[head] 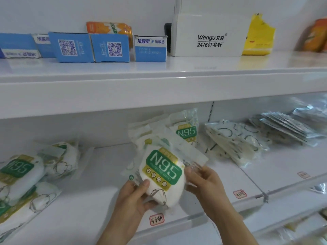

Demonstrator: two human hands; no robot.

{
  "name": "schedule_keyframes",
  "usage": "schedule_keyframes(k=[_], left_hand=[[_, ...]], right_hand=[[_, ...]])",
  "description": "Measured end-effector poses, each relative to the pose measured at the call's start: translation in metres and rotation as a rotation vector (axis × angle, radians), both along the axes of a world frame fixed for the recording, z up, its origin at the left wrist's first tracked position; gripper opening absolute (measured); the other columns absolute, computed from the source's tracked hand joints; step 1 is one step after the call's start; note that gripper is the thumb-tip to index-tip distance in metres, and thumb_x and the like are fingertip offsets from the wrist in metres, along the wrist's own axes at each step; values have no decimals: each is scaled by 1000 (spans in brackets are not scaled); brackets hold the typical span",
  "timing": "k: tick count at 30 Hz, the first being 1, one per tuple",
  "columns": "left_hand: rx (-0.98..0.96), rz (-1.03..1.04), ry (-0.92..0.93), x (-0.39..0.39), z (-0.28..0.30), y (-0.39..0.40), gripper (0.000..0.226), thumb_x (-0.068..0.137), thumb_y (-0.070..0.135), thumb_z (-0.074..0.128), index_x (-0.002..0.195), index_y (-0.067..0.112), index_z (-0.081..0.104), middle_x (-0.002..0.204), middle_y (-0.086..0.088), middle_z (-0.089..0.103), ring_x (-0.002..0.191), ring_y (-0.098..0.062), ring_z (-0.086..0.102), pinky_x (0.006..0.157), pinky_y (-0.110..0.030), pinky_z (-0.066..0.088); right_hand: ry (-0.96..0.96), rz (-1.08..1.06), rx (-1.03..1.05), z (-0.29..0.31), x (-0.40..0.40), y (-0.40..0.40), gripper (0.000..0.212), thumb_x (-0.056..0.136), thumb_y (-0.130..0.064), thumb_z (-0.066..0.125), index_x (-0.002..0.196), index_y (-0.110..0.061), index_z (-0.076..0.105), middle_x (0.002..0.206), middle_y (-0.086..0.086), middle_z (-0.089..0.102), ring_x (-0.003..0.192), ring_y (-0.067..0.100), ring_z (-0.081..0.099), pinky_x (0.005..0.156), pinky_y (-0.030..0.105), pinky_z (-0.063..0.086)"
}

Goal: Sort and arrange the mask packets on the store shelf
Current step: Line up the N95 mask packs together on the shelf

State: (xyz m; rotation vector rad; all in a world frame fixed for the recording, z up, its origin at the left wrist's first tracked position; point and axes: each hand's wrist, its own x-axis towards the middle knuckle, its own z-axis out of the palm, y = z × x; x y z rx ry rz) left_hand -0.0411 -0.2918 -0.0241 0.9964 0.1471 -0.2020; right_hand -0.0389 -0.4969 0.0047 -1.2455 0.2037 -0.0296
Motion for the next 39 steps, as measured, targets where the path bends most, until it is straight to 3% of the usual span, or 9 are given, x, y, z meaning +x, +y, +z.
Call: schedule_keyframes(k=[4,9,16,19,22,26,32,36,39], left_hand=[[85,13,10,8,-8,-20,39,88,25,62,111,-7,66,106,-32,70,89,-37,71,78,-52,58],[204,56,-45,17,-9,-47,30,75,28,85,94,6,78,84,-17,72,70,-21,59,63,-34,44],[674,86,-177,36,-17,-72,8,85,3,78,78,2,73,65,-11,70,58,-17,61,54,-20,49],[845,8,-173,54,-10,-78,10,87,8,77,77,9,74,70,-5,74,62,-18,65,60,-27,54],[1124,63,-248,67,-3,-75,15,90,19,73,76,22,75,72,11,73,62,-5,65,61,-15,51],[1162,597,-250,75,-5,-60,10,86,26,78,87,28,68,78,15,70,69,-4,66,62,-17,48],[1272,569,28,103,-35,-45,106,66,63,84,151,26,32,142,-2,48,125,-26,54,100,-51,49],[1399,511,-31,105,-33,-51,81,67,59,79,132,45,33,110,16,63,97,-16,64,89,-44,49],[1408,533,-61,104,-34,-51,78,71,51,81,132,45,32,106,19,62,101,-18,65,89,-44,48]], right_hand=[[4,-95,-45,3,3,-25,20,99,-16,62,97,1,73,98,19,75,83,29,69,79,47,60],[2,-176,-99,4,14,-67,20,100,-10,59,90,1,72,82,19,66,73,24,62,71,39,56],[-56,-239,-304,17,53,-113,17,97,0,60,95,-15,68,80,1,77,74,21,72,66,35,58],[-83,-292,-370,18,98,-110,14,97,-6,61,89,-15,69,75,1,75,75,26,71,71,41,57],[-106,-293,-485,17,147,-107,16,101,-9,56,89,-15,66,79,-1,72,74,24,69,71,42,57],[-78,-243,-513,10,188,-115,13,104,-15,53,100,-18,66,85,-1,72,82,25,71,72,42,60],[-47,-222,-477,-6,223,-102,9,101,-16,55,103,-24,61,90,0,71,85,26,70,81,52,61],[-131,-202,-477,-12,212,-90,24,98,-21,57,120,-26,50,97,4,69,81,21,69,69,41,61],[-359,-226,-575,-19,187,-94,52,87,-22,62,134,-27,42,121,3,59,105,20,60,87,37,53]])
